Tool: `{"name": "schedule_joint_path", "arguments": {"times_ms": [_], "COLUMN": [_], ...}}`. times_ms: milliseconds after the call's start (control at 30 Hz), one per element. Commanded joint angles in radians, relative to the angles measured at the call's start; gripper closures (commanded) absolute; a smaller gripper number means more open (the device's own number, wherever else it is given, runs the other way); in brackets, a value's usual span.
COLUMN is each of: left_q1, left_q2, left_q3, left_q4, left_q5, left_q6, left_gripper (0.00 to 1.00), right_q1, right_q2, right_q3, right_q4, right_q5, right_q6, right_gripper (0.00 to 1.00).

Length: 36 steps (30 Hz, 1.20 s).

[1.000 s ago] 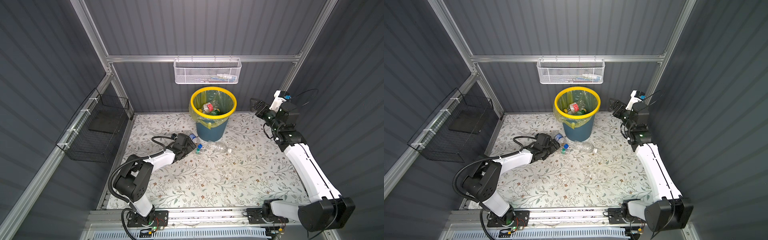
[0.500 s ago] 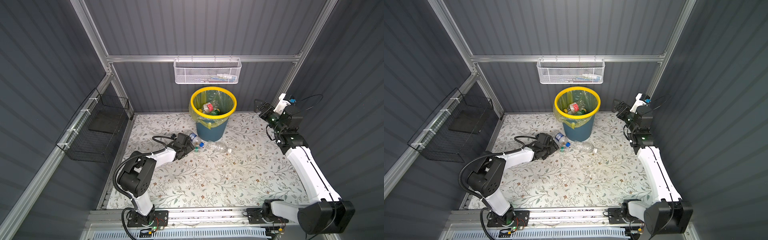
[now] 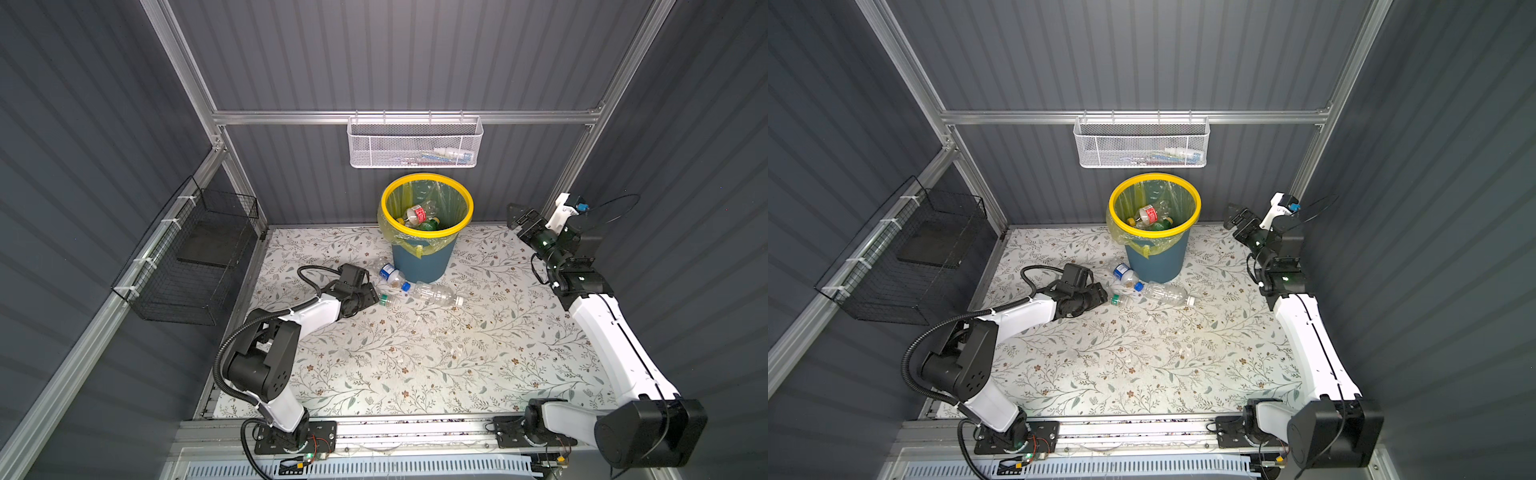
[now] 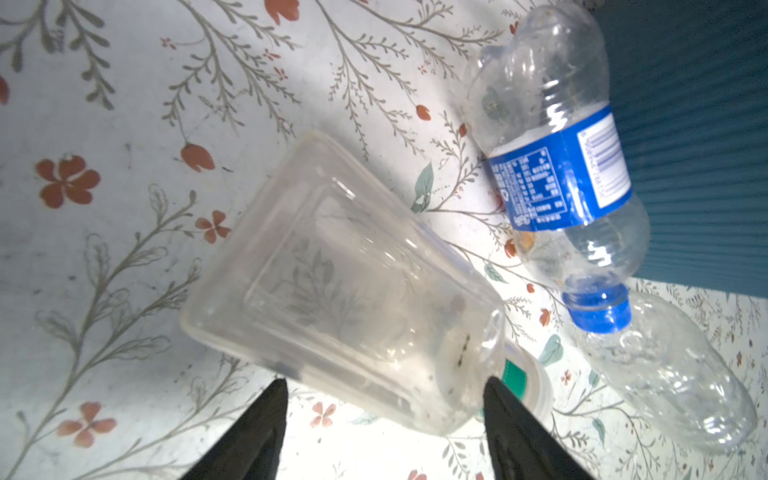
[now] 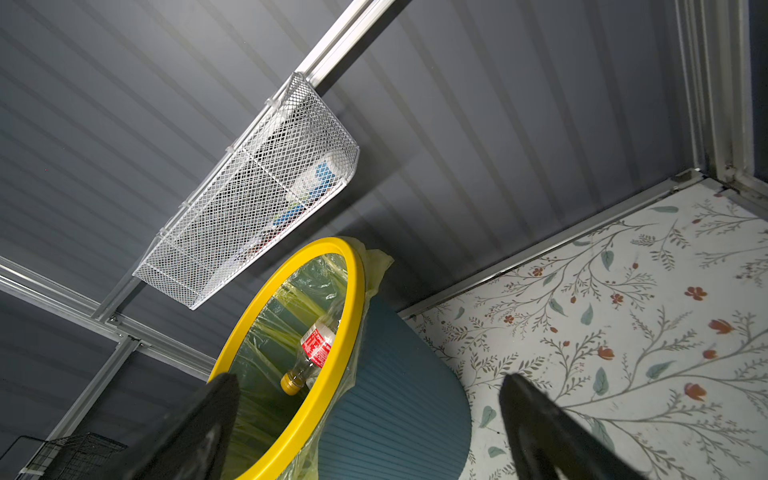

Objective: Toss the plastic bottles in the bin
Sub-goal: 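Lower the left gripper onto the clear square green-capped bottle and grasp it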

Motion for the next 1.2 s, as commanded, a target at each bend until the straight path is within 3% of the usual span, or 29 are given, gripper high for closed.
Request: {"name": "schedule_joint_path", "arguments": {"times_ms": [0, 200, 367, 533, 733, 1000, 1167], "left_q1": [0.014, 0.045, 0.044, 0.044, 0.044, 0.044, 0.046], "left_q2": [-0.050, -0.049, 0.009, 0.031, 0.081, 0.150, 0.171], "left_q3": [-0.007, 0.022, 0.054, 0.011, 0.025, 0.096, 0.102], "left_q4": [-0.045, -0.075, -0.070, 0.051, 0.103, 0.059, 0.054], "left_q5": [0.057, 0.040, 0.056, 0.068, 0.069, 0.047, 0.049], "left_q6": [0.112, 0.101, -0.029, -0.166, -0.235, -0.193, -0.127], "left_gripper": [0.22, 0.04, 0.02, 0.01, 0.00, 0.00, 0.05], "right_q1": [-0.005, -0.006, -0.006, -0.006, -0.005, -0.006, -0.008], "right_q2": [-0.015, -0.009, -0.008, -0.007, 0.007, 0.013, 0.009], "right_q3": [-0.010, -0.013, -0.019, -0.036, -0.060, -0.067, -0.080], "right_q4": [0.019, 0.023, 0.028, 0.036, 0.052, 0.062, 0.062], "right_q5": [-0.014, -0.025, -0.026, -0.035, -0.047, -0.057, -0.057], "right_q6": [0.011, 0.024, 0.029, 0.035, 0.050, 0.053, 0.051], "right_gripper": [0.01, 0.01, 0.01, 0.01, 0.01, 0.01, 0.01]}}
